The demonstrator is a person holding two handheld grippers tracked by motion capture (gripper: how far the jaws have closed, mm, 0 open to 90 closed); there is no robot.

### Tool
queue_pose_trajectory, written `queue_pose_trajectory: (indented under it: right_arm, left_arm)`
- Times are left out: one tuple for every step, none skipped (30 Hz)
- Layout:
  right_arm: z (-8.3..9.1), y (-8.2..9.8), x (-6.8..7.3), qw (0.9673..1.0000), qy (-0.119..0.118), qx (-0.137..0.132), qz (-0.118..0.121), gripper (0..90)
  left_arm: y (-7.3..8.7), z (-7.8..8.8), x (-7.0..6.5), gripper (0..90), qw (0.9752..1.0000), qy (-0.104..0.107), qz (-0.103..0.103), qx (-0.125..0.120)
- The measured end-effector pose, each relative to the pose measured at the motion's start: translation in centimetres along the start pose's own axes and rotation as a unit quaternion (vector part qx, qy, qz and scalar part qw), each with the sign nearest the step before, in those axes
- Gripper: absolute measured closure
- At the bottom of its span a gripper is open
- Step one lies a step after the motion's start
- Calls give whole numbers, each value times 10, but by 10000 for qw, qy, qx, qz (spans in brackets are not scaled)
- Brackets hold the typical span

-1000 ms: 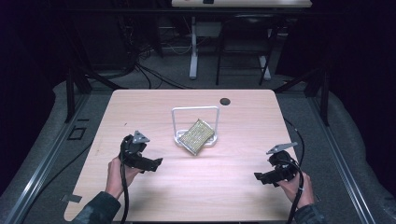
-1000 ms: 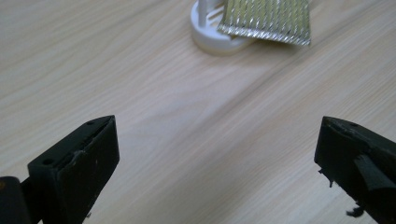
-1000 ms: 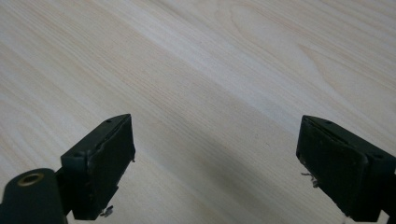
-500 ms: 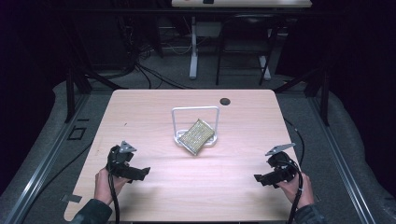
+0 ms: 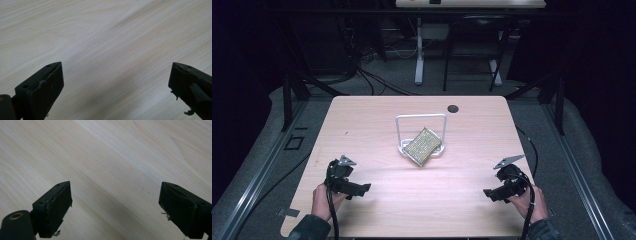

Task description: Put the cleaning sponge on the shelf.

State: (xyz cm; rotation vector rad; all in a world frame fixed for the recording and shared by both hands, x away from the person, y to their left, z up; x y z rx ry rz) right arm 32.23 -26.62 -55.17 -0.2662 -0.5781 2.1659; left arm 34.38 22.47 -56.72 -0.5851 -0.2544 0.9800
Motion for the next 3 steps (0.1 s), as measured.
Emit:
queue_pose_trajectory:
  right_arm:
    - [0,-1,1,10000,-30,-19,16,109]
    - [-1,-1,0,10000,0,-13,57,109]
    - [-1,-1,0,10000,0,-13,57,109]
  left_arm:
    - [0,0,1,0,10000,-10,-1,-2]
    - [1,0,3,0,10000,-13,66,33]
    - [1,0,3,0,10000,-13,66,33]
Point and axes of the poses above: each handheld gripper's, and its own axes: z roughly backward along the jaws, y roughly out of its underside, x roughly to its left, the point moved 3 cm from there along -z, roughly forward along the jaws
